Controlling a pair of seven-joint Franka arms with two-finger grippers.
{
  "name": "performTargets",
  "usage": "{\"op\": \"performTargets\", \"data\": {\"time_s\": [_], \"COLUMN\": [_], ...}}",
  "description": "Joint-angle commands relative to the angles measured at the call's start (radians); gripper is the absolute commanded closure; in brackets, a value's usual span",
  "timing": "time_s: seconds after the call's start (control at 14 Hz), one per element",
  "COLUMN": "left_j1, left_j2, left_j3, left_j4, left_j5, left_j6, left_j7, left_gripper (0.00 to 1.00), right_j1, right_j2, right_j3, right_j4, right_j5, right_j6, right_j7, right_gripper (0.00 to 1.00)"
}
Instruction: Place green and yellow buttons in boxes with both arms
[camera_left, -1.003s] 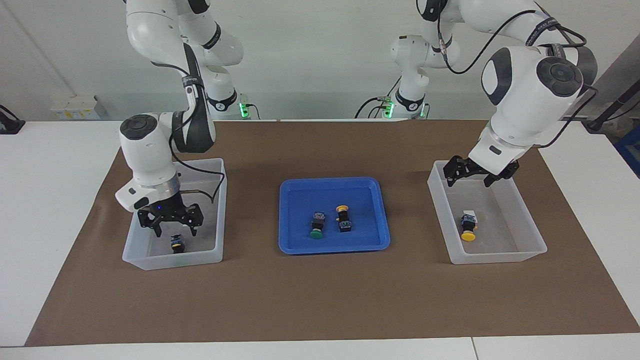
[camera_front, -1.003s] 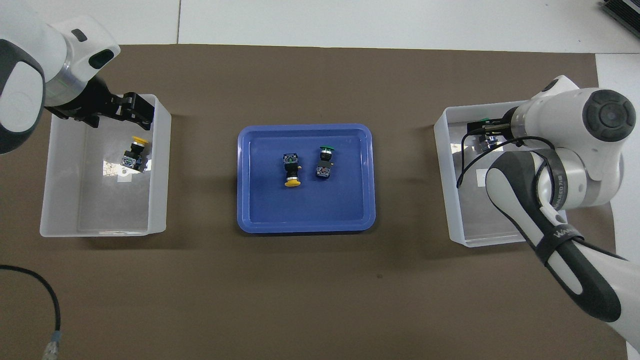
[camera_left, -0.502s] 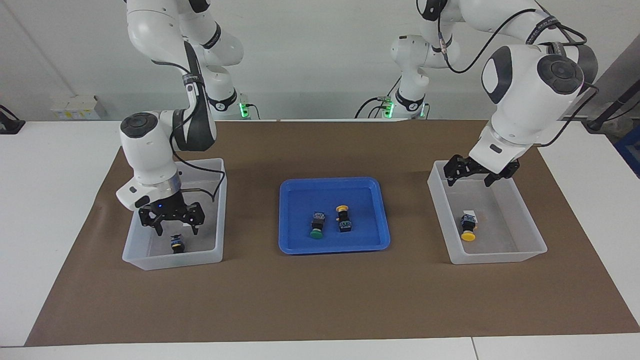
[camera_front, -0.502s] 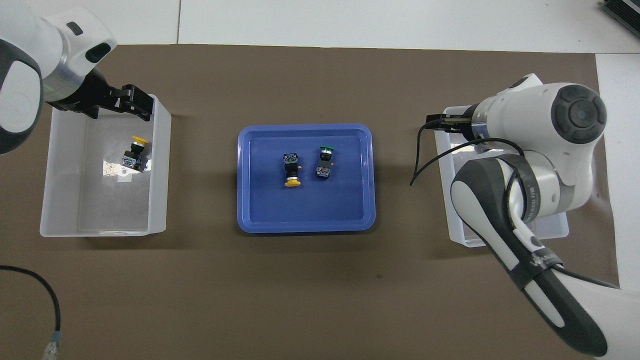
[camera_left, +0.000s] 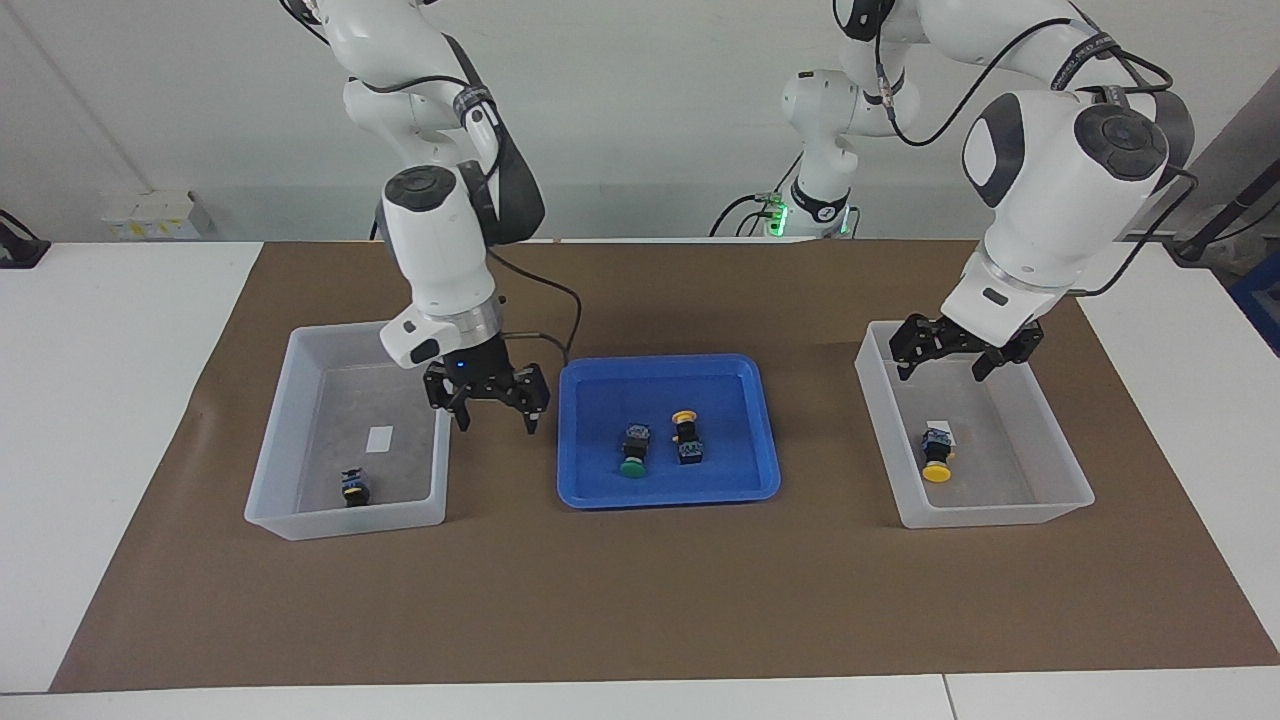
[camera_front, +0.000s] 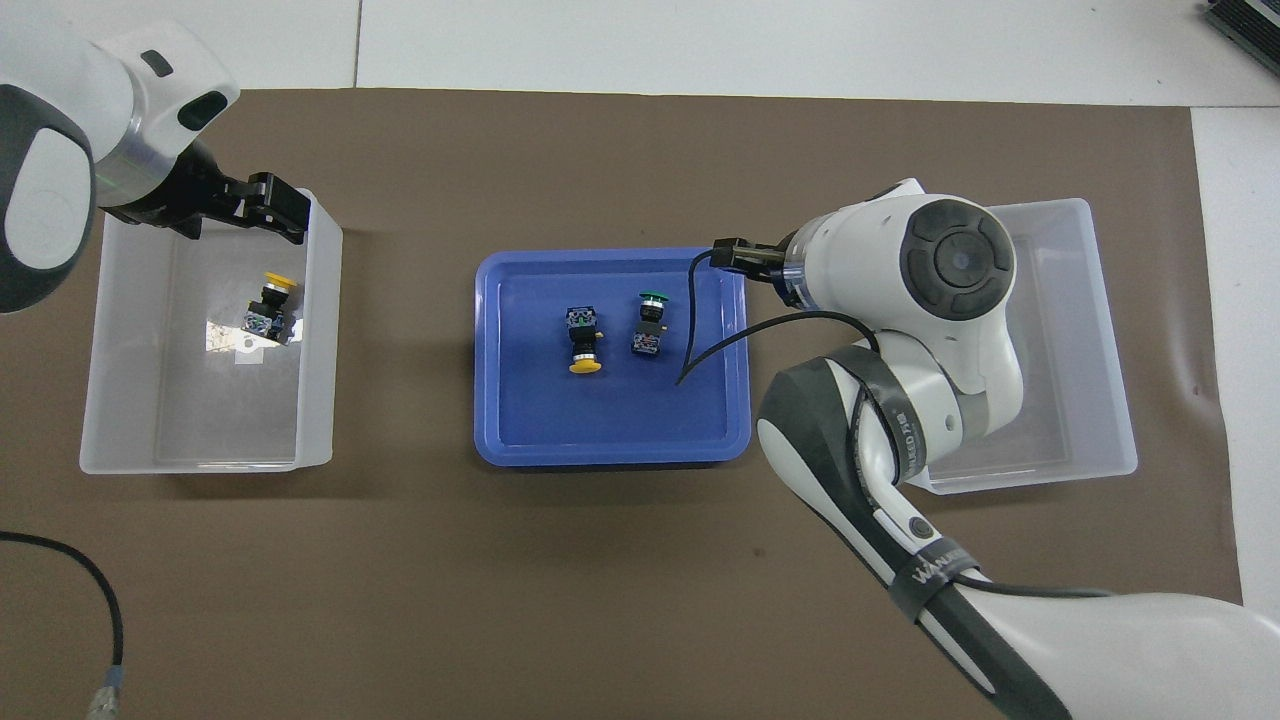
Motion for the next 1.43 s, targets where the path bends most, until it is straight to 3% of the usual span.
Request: {"op": "performTargets", "data": {"time_s": [0.0, 0.36, 0.57, 1.07, 1.22, 1.29, 1.36], "left_j1": [-0.038, -0.165, -0.206, -0.254, -0.252, -0.252, -0.252], "left_j2": [-0.057, -0.106, -0.109, -0.025, -0.02, -0.019, -0.014], "left_j3": [-0.001, -0.001, -0.003, -0.003, -0.003, -0.003, -0.003], "left_j4": [-0.1, -0.293, -0.373, -0.424, -0.424, -0.424, -0.424], "left_j5": [0.005, 0.003, 0.003, 0.003, 0.003, 0.002, 0.003], "left_j6": [0.08, 0.278, 0.37, 0.521, 0.527, 0.53, 0.535], "left_j7": [-0.015, -0.207, -0.273, -0.344, -0.344, -0.344, -0.344], "left_gripper": [0.0, 0.0, 0.0, 0.0, 0.0, 0.0, 0.0], "right_j1": [0.041, 0.11, 0.137, 0.18, 0.181, 0.183, 0.183], "right_j2": [0.065, 0.148, 0.184, 0.243, 0.256, 0.256, 0.256], "right_j3": [-0.004, -0.006, -0.003, -0.004, -0.004, -0.004, -0.004], "right_j4": [0.054, 0.058, 0.067, 0.07, 0.064, 0.061, 0.06], "right_j5": [-0.003, -0.054, -0.188, -0.315, -0.333, -0.335, -0.335], "right_j6": [0.018, 0.129, 0.13, 0.136, 0.152, 0.152, 0.15], "right_j7": [0.053, 0.19, 0.311, 0.392, 0.412, 0.412, 0.411], "right_gripper": [0.0, 0.0, 0.0, 0.02, 0.13, 0.26, 0.46]}}
